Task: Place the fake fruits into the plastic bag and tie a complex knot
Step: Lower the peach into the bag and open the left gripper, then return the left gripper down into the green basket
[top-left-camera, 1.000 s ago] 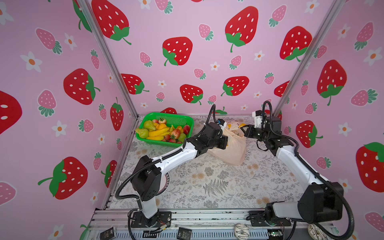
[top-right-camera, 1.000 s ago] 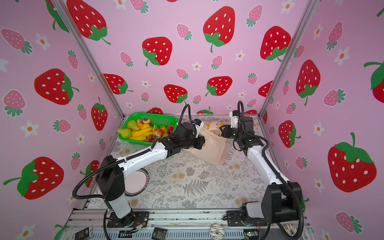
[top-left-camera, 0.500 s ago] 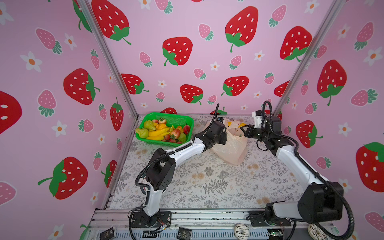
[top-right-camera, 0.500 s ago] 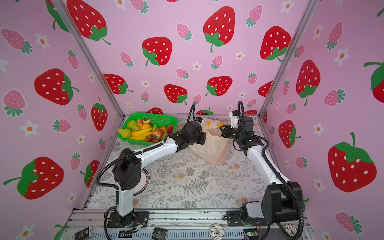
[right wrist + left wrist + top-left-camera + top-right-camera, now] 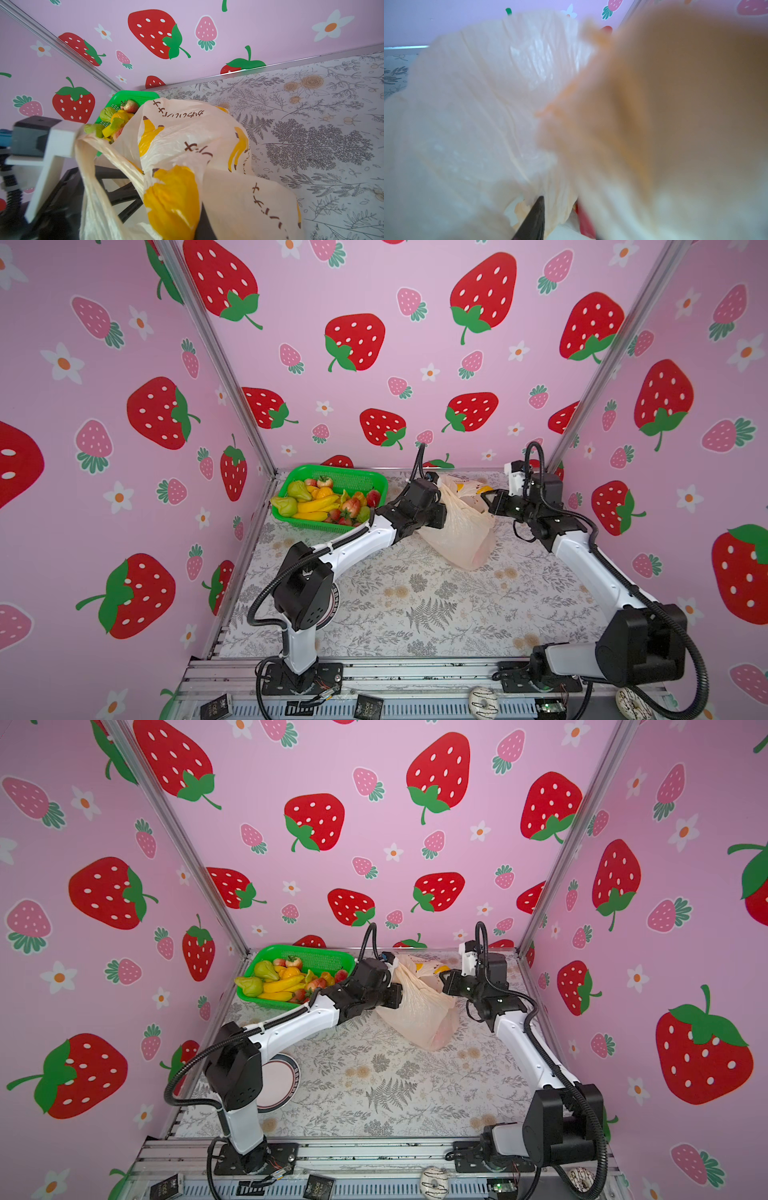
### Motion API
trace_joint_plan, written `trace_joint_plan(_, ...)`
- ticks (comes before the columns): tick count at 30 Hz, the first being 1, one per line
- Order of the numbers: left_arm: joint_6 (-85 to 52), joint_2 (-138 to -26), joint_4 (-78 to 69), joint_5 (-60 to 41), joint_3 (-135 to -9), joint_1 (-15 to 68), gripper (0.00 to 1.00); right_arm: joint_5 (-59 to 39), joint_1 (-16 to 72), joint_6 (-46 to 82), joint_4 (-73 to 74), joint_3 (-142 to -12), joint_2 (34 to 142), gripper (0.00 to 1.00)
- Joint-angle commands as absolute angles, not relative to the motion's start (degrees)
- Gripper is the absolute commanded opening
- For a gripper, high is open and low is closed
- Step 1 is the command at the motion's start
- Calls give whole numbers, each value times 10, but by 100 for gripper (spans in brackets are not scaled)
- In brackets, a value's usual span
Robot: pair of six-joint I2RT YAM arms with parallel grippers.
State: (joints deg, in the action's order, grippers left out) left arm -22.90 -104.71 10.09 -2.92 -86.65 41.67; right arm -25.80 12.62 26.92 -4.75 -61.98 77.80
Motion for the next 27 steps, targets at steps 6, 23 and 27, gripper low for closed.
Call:
trace_joint_plan(6,-242,-908,87,-145,-763,364,45,-247,127,258,-47,-615,763,8)
trace_joint_plan(23,-246,-735,156,26,-606,159,64,-254,128,257,-38,-617,776,8)
trace_joint_plan(27,-252,-779,163,7,-614,122,61,-255,127,253,-40,-617,779,8)
